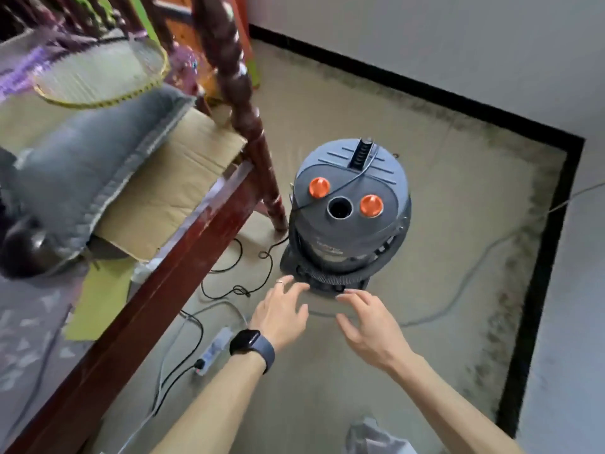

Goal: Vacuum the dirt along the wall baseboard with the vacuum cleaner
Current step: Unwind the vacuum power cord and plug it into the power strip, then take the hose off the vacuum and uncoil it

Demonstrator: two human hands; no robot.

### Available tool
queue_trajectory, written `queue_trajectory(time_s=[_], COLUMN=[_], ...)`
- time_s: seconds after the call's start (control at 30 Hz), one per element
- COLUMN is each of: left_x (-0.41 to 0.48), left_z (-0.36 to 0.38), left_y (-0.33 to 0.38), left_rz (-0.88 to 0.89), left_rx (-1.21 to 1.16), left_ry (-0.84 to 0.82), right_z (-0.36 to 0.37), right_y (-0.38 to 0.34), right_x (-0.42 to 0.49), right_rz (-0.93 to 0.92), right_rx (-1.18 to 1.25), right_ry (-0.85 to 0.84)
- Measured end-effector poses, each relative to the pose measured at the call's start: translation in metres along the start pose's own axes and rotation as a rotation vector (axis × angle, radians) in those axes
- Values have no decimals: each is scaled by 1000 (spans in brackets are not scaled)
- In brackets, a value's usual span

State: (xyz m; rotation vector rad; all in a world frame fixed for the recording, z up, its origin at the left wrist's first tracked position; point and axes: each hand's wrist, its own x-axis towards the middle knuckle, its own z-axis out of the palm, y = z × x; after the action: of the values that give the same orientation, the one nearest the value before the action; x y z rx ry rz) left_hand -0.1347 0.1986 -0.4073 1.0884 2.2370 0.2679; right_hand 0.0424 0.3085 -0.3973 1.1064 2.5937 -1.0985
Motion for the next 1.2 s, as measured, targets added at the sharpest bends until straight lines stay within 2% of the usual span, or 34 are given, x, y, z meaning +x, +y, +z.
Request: queue_trajectory(time_s=[0.2, 0.43, 0.63, 0.93, 1.1, 1.2], left_x=[2, 52, 131, 256, 327, 364], left_z=[-86, -131, -157, -177, -161, -150], left_y=[96, 143, 160, 185, 196, 205], left_rz=[-16, -32, -23, -117, -218, -352], left_rx=[-4, -31, -54, 76, 48, 19], left_ry=[35, 69, 89, 17, 7, 28], right_z=[-142, -235, -267, -304, -319, -319], right_y=[3, 18, 36, 70, 115, 144], right_x=[-25, 21, 91, 212, 314, 382], right_rz=[76, 146, 292, 403, 393, 386], right_rx=[87, 123, 243, 323, 281, 201], right_ry=[82, 115, 106, 46, -41, -156])
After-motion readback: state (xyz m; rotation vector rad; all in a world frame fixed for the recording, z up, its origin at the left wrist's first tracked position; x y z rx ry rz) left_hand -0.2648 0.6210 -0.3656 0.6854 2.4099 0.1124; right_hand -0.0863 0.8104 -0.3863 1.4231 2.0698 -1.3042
